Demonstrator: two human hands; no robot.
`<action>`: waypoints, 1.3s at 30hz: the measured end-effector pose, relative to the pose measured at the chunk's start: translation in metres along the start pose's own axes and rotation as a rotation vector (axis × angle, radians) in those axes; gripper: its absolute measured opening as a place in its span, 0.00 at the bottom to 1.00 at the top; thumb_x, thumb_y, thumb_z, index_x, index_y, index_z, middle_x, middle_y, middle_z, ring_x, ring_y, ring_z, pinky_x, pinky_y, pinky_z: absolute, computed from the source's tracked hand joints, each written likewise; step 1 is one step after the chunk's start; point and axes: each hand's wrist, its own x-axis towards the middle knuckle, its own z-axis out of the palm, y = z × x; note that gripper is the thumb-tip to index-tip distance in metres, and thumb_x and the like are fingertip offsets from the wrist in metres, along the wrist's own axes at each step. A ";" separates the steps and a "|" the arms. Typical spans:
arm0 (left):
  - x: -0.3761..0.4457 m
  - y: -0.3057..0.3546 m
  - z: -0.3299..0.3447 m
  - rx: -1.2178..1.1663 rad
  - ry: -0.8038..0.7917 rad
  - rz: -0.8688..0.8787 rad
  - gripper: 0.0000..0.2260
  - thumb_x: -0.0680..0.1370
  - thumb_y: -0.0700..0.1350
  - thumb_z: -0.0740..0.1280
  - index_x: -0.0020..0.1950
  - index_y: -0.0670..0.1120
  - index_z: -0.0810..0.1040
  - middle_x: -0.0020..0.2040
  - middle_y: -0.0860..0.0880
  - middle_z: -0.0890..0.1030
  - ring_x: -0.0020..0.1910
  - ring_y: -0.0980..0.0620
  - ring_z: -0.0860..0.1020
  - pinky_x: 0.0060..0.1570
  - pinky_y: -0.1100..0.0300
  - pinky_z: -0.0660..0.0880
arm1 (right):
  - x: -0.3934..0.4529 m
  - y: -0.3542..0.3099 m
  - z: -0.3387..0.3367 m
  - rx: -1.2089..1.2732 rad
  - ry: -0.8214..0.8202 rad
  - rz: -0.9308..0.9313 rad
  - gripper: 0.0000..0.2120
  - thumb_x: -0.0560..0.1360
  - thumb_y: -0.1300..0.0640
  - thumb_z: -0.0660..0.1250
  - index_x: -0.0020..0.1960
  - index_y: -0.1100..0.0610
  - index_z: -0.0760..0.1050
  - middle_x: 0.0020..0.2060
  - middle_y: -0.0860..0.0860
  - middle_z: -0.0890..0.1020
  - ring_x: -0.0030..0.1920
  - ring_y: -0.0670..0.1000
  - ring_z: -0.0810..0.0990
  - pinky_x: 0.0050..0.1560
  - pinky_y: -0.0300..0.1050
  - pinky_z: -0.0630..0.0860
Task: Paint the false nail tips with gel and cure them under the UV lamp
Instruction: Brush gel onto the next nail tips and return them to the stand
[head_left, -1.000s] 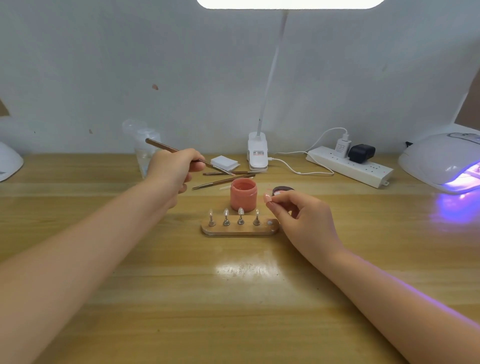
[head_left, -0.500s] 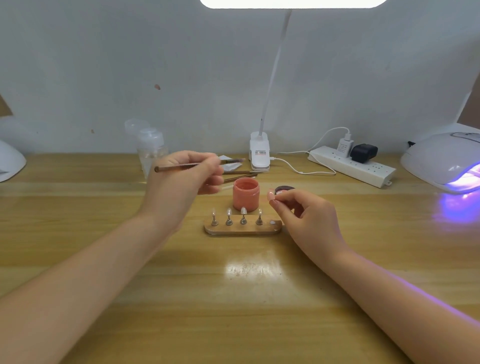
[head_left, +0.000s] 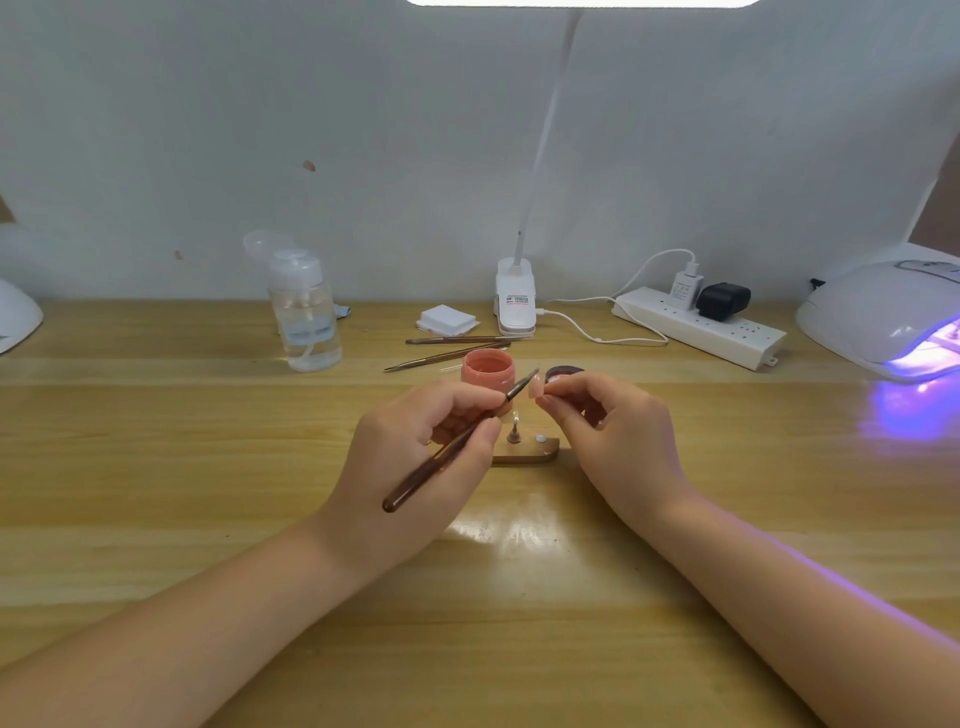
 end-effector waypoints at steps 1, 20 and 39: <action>0.000 0.000 0.000 0.013 -0.002 0.006 0.07 0.74 0.40 0.69 0.52 0.45 0.82 0.44 0.56 0.83 0.43 0.59 0.81 0.43 0.71 0.74 | 0.000 0.000 0.000 -0.007 0.003 -0.006 0.03 0.74 0.58 0.73 0.47 0.53 0.83 0.39 0.41 0.82 0.41 0.40 0.79 0.40 0.27 0.70; -0.002 -0.003 -0.002 -0.013 -0.076 -0.009 0.05 0.74 0.41 0.69 0.48 0.44 0.84 0.40 0.55 0.82 0.40 0.57 0.79 0.41 0.71 0.72 | 0.000 0.000 -0.002 0.017 -0.009 -0.002 0.04 0.74 0.57 0.72 0.49 0.54 0.83 0.41 0.42 0.83 0.41 0.42 0.80 0.41 0.29 0.71; -0.004 -0.001 0.001 -0.116 -0.011 -0.141 0.07 0.76 0.44 0.68 0.52 0.53 0.82 0.44 0.60 0.82 0.42 0.56 0.80 0.40 0.68 0.74 | -0.001 0.000 0.000 0.093 -0.003 -0.004 0.03 0.75 0.56 0.72 0.48 0.51 0.83 0.40 0.40 0.84 0.40 0.46 0.80 0.39 0.32 0.72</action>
